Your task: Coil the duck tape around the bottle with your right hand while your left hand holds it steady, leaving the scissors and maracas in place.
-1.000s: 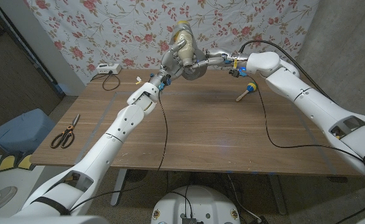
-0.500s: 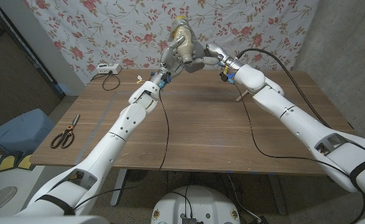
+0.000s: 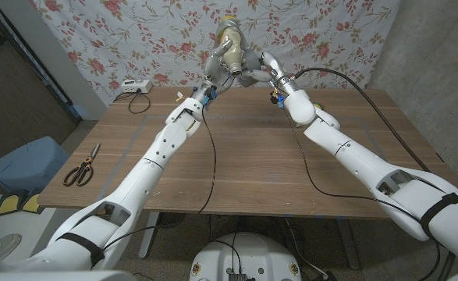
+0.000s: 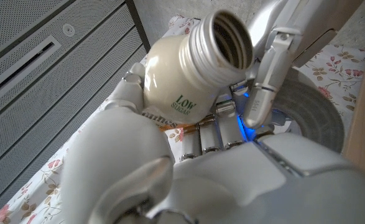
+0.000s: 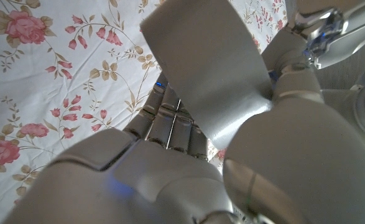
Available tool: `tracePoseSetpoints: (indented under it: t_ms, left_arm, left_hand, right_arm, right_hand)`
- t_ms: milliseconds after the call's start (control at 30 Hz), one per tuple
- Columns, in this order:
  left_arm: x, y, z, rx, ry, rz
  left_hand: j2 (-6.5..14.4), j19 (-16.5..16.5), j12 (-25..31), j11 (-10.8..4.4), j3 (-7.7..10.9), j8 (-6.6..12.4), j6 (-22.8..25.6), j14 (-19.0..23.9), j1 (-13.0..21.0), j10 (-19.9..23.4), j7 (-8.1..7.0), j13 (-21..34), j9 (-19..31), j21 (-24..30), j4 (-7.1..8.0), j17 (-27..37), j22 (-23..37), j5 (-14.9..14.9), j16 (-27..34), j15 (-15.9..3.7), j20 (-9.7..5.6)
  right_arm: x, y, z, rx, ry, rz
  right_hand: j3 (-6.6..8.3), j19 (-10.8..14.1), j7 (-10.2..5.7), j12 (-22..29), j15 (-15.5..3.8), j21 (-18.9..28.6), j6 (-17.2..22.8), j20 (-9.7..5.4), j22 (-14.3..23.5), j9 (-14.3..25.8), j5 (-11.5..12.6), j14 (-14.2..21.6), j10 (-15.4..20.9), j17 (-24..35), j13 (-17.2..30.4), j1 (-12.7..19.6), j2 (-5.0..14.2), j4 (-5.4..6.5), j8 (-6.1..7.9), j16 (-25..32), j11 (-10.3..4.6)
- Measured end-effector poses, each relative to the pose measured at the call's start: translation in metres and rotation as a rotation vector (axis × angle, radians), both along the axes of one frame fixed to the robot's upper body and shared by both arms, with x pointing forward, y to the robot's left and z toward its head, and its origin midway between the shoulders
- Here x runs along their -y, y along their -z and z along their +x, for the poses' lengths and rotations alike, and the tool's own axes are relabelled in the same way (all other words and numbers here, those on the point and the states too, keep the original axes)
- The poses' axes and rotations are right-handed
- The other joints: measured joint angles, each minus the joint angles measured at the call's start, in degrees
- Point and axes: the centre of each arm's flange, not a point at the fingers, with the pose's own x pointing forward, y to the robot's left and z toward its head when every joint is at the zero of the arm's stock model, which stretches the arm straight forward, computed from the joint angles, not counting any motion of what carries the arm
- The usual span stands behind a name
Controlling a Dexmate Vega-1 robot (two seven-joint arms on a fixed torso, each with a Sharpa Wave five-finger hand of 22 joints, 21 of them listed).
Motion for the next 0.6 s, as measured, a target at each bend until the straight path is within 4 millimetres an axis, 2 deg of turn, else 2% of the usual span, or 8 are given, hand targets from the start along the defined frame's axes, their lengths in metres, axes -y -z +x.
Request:
tracePoseSetpoints:
  t_ms: [133, 233, 300, 367, 433, 467, 567, 600]
  left_arm:
    - [0.000, -0.002, 0.005, -0.009, -0.008, 0.023]
    - [-0.004, -0.002, 0.003, 0.029, -0.017, 0.074]
    - [-0.009, -0.006, -0.003, 0.070, -0.048, 0.126]
    - [-0.010, -0.007, -0.009, 0.112, -0.081, 0.186]
    - [-0.011, -0.006, -0.014, 0.145, -0.113, 0.241]
    - [-0.012, -0.006, -0.018, 0.168, -0.134, 0.276]
    - [-0.013, -0.004, -0.027, 0.230, -0.174, 0.369]
    - [-0.013, -0.004, -0.027, 0.230, -0.174, 0.369]
  left_hand:
    - [0.01, 0.66, 0.04, 0.71, 0.26, -1.94, 0.18, 0.91, -0.01, 0.71, 0.17, -0.02, 1.58, 0.01, -0.26, -2.31, 0.59, -2.57, -1.60, 0.06, -0.26]
    - [0.31, -3.01, -0.98, 0.07, -0.21, -7.90, -1.49, -0.75, -0.31, 0.07, -2.09, -0.13, 2.20, 0.56, 0.21, -7.29, 0.37, -3.46, -5.43, -2.00, -0.11]
    - [1.45, -5.41, -6.39, -1.40, -1.69, -12.57, -5.50, -2.79, -1.45, -1.40, -2.33, 0.08, -0.35, 0.57, 1.70, -10.55, 0.05, -3.56, -9.04, -4.99, 1.73]
    - [1.87, -9.15, -13.41, -3.24, -2.98, -17.75, -13.38, -5.60, -4.46, -5.02, -2.05, 11.76, -2.66, -0.94, 3.09, -14.25, 0.09, -3.57, -13.60, -7.68, 4.53]
    - [0.87, -12.73, -18.95, -1.23, 0.82, -19.57, -21.54, -12.97, -8.15, -12.70, -0.67, 15.30, -5.08, -3.45, 8.75, -17.74, 0.20, -3.57, -18.09, -6.86, 7.38]
    - [-0.12, -14.99, -21.93, 0.23, 0.79, -19.86, -25.62, -17.51, -10.15, -16.56, -0.31, 14.30, -6.70, -4.89, 9.77, -19.40, 0.05, -3.53, -20.35, -5.33, 8.83]
    - [-3.86, -21.60, -28.43, 4.96, -1.17, -20.01, -33.11, -27.11, -13.96, -25.81, -1.02, 11.47, -10.61, -8.62, 10.13, -23.16, -0.35, -3.38, -23.96, -1.48, 10.29]
    - [-4.81, -22.64, -29.59, 5.78, -1.78, -20.01, -34.63, -30.89, -14.90, -27.22, -1.18, 10.82, -11.62, -9.82, 10.05, -24.13, -0.39, -3.38, -24.45, 0.55, 11.17]
  right_arm:
    - [-0.001, 0.002, 0.000, 0.018, 0.017, 0.013]
    - [-0.001, 0.004, -0.001, 0.038, 0.032, 0.026]
    - [-0.002, 0.003, -0.004, 0.056, 0.040, 0.034]
    - [-0.001, 0.001, -0.007, 0.070, 0.048, 0.041]
    - [0.003, -0.001, -0.009, 0.089, 0.067, 0.051]
    - [0.006, -0.002, -0.010, 0.096, 0.078, 0.057]
    - [0.011, -0.006, -0.013, 0.118, 0.105, 0.068]
    - [0.013, -0.008, -0.014, 0.134, 0.118, 0.075]
  right_hand:
    - [0.09, 0.00, 0.00, 0.17, -0.01, 0.43, -0.01, 0.00, 0.00, 0.37, 0.18, 0.01, 0.06, 0.61, 0.09, -0.05, 0.05, 0.09, -0.01, -0.21, -0.06]
    - [0.02, 0.00, 0.00, 0.17, -0.19, 0.57, -0.01, 0.01, -0.01, 0.55, 0.17, 0.19, 0.08, 0.77, -0.01, -0.05, 0.05, 0.18, 0.00, -0.43, -0.08]
    - [-0.01, 0.00, 0.00, 0.17, -0.19, 0.70, -0.01, 0.01, -0.01, 0.81, 0.11, 0.20, 0.08, 1.09, 0.04, -0.06, 0.05, 0.29, 0.00, -0.61, -0.08]
    - [-0.09, 0.01, 0.00, 0.17, -0.45, 0.89, 0.00, 0.01, -0.01, 0.81, -0.31, 0.49, 0.09, 1.86, 0.12, -0.06, 0.05, 0.38, 0.02, -0.56, -0.09]
    - [-0.17, 0.01, -0.31, 0.17, -1.20, 1.08, 1.36, 0.01, -0.01, 0.81, -0.60, 1.24, 0.29, 2.00, 0.12, -1.34, -1.23, 0.45, 0.03, -0.66, -0.28]
    - [-0.17, 0.01, -0.56, 0.17, -1.22, 1.08, 2.28, 0.01, -0.01, 0.81, -0.60, 1.23, 0.30, 1.97, 0.12, -2.87, -2.76, 0.45, 0.03, -0.84, -0.29]
    - [-0.25, 0.01, -1.50, 0.17, -2.20, 1.08, 4.76, 0.02, -0.07, 0.81, -0.60, 1.76, 1.08, 2.18, 0.12, -4.93, -4.86, 0.53, 0.01, -1.06, -1.08]
    - [-0.26, 0.01, -3.44, 0.17, -3.55, 1.10, 6.70, 0.02, -0.12, 0.94, -0.60, 2.84, 2.49, 2.33, 0.12, -5.87, -6.00, 0.53, 0.02, -1.06, -2.59]
